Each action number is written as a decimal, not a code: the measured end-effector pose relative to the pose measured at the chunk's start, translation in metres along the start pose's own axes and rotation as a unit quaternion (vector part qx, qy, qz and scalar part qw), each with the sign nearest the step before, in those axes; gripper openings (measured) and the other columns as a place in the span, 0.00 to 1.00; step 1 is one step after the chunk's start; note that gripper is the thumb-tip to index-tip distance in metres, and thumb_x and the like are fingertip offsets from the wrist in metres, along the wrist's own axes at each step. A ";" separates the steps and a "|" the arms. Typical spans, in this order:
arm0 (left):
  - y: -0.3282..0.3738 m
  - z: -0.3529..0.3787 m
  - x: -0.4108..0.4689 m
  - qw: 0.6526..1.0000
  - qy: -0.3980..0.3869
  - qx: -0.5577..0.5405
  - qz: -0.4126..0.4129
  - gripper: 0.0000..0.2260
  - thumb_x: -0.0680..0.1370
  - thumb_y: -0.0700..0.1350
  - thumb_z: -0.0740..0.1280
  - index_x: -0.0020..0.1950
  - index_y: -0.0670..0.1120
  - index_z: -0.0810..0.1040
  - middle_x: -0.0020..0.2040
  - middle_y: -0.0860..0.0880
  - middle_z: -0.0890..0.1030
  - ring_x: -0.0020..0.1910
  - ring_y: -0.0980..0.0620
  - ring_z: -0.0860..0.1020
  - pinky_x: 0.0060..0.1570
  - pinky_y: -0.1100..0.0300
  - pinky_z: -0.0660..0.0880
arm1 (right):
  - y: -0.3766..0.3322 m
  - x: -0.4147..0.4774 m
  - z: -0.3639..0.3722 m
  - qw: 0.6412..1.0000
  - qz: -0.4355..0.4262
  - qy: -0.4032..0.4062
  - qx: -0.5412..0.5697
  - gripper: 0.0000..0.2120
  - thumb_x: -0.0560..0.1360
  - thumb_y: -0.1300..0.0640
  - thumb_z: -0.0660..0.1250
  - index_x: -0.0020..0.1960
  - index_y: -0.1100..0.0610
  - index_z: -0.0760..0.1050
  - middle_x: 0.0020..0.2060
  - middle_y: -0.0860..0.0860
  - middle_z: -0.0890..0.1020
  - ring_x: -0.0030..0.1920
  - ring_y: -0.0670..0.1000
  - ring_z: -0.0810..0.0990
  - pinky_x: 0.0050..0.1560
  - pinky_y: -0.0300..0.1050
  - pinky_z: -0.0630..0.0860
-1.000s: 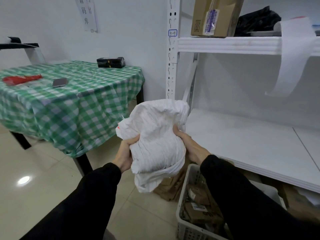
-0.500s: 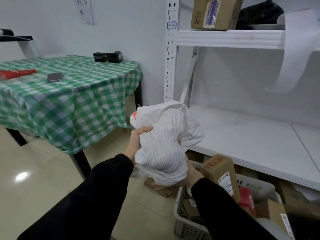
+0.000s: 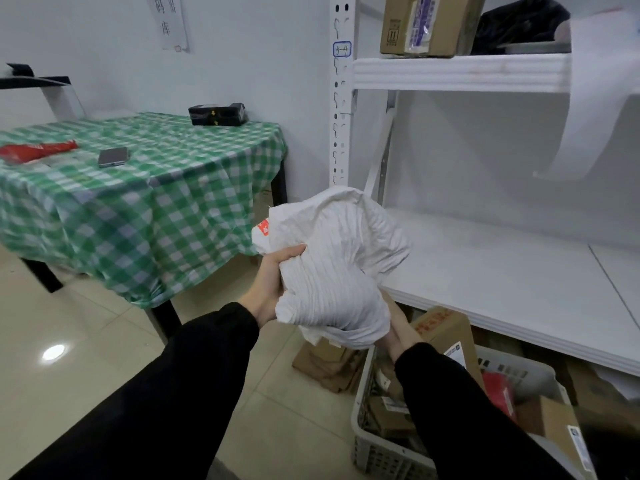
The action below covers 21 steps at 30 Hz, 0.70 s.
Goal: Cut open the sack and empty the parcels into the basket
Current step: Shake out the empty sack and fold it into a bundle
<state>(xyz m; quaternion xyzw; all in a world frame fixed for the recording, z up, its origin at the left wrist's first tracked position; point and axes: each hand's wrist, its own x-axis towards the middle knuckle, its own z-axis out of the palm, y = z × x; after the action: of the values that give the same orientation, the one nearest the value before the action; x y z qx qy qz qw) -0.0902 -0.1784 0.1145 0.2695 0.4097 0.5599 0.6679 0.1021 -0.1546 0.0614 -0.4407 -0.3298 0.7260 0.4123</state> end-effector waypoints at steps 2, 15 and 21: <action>0.005 -0.014 0.000 0.999 -0.001 0.031 -0.021 0.22 0.73 0.48 0.74 0.65 0.42 0.79 0.60 0.40 0.82 0.60 0.39 0.80 0.60 0.43 0.75 | -0.005 0.007 0.002 1.000 0.019 -0.003 0.017 0.23 0.81 0.52 0.63 0.71 0.64 0.68 0.46 0.54 0.80 0.45 0.51 0.79 0.44 0.46 0.76; 0.005 -0.063 0.007 0.986 0.078 0.127 -0.068 0.20 0.69 0.42 0.75 0.60 0.38 0.80 0.56 0.41 0.84 0.53 0.43 0.84 0.51 0.48 0.80 | -0.001 0.034 0.019 0.993 0.051 -0.084 0.060 0.26 0.71 0.44 0.72 0.64 0.57 0.77 0.60 0.59 0.81 0.62 0.61 0.78 0.65 0.60 0.72; -0.004 -0.092 0.018 0.981 0.088 0.129 -0.117 0.20 0.68 0.41 0.74 0.59 0.38 0.80 0.55 0.41 0.85 0.50 0.44 0.85 0.47 0.50 0.82 | 0.020 0.049 0.027 0.994 0.101 -0.043 0.018 0.32 0.66 0.54 0.78 0.68 0.58 0.74 0.60 0.59 0.81 0.61 0.60 0.78 0.64 0.59 0.73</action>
<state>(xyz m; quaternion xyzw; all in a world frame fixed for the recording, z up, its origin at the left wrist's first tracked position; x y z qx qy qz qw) -0.1655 -0.1714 0.0590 0.2534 0.5645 0.4421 0.6494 0.0579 -0.1229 0.0372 -0.4323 -0.2879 0.7881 0.3304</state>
